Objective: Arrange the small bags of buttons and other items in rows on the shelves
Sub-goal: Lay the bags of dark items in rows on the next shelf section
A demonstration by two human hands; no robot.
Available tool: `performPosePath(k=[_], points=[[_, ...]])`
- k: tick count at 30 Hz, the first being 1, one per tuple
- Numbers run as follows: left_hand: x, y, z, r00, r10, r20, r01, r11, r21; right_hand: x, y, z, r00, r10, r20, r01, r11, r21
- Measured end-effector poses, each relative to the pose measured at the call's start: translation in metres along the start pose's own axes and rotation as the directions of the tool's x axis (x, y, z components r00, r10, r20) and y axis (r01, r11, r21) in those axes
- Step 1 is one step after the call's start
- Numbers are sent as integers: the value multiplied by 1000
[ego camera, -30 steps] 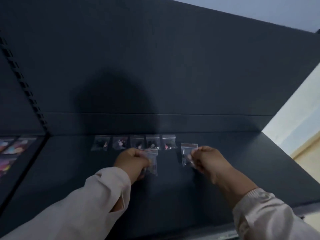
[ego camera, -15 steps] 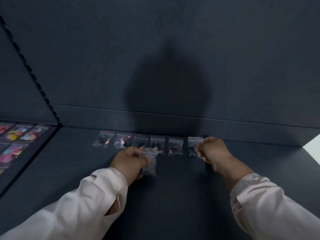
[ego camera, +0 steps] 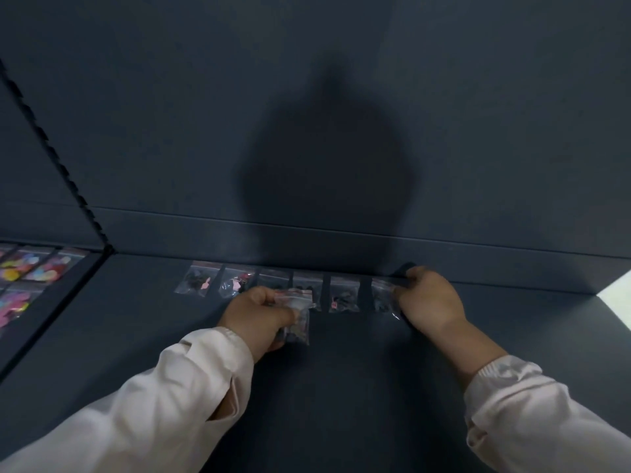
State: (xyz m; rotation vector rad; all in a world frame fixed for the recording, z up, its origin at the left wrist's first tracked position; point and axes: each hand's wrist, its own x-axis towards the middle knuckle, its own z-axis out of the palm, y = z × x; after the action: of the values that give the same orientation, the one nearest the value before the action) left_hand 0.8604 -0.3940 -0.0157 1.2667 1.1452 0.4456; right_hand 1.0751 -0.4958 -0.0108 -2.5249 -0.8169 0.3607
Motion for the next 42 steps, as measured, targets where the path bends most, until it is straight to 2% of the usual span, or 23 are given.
performPosePath(k=[2,5,8,12,15,18,22,24,26,28,30,31,33,34,36,39,42], points=[[-1,2,-3,1000,14,12,-14,1000,-4,-8,-6,-2,996,-66,-58,63,997,-52],[-3,3,-13,999,33,-6,-33,999,9,-25,-24,5,969,-228,-95,225,973,-39],[-3,2,-28,999,37,-36,-36,999,29,-52,-49,21,895,-437,-91,436,900,-33],[-4,-3,-58,992,76,-105,-67,994,92,-86,-81,56,704,-707,61,709,704,-18],[-6,-9,-82,980,99,-170,-70,983,168,-105,-100,81,602,-764,232,782,623,20],[-6,-17,-103,972,117,-205,-73,974,213,-117,-110,105,553,-776,304,816,578,-9],[-4,-22,-130,985,95,-144,-22,895,445,-125,-116,127,557,-780,285,830,533,-164],[-3,-27,-144,986,120,-113,-47,860,507,-129,-120,132,541,-785,301,841,506,-191],[-7,-32,-155,964,231,-131,-114,804,583,-131,-124,135,518,-778,354,855,485,-184],[-17,-37,-161,924,352,-150,-152,696,702,-132,-125,139,506,-774,381,862,474,-181],[-29,-43,-163,857,515,-21,-310,547,777,-134,-129,144,526,-762,377,850,479,-219],[-33,-46,-163,833,547,81,-388,475,790,-136,-131,146,541,-754,373,841,490,-229],[-33,-58,-164,791,559,250,-493,338,802,-139,-136,150,562,-741,368,827,513,-230],[-32,-60,-165,807,507,304,-498,305,812,-140,-138,152,570,-738,361,821,523,-228],[-30,-60,-168,858,389,336,-453,262,852,-142,-141,156,586,-733,345,810,540,-228],[-22,-60,-177,872,338,354,-435,204,877,-144,-145,157,598,-727,336,801,548,-241],[-17,-55,-181,873,313,374,-444,192,875,-144,-150,161,623,-712,323,782,573,-246]])
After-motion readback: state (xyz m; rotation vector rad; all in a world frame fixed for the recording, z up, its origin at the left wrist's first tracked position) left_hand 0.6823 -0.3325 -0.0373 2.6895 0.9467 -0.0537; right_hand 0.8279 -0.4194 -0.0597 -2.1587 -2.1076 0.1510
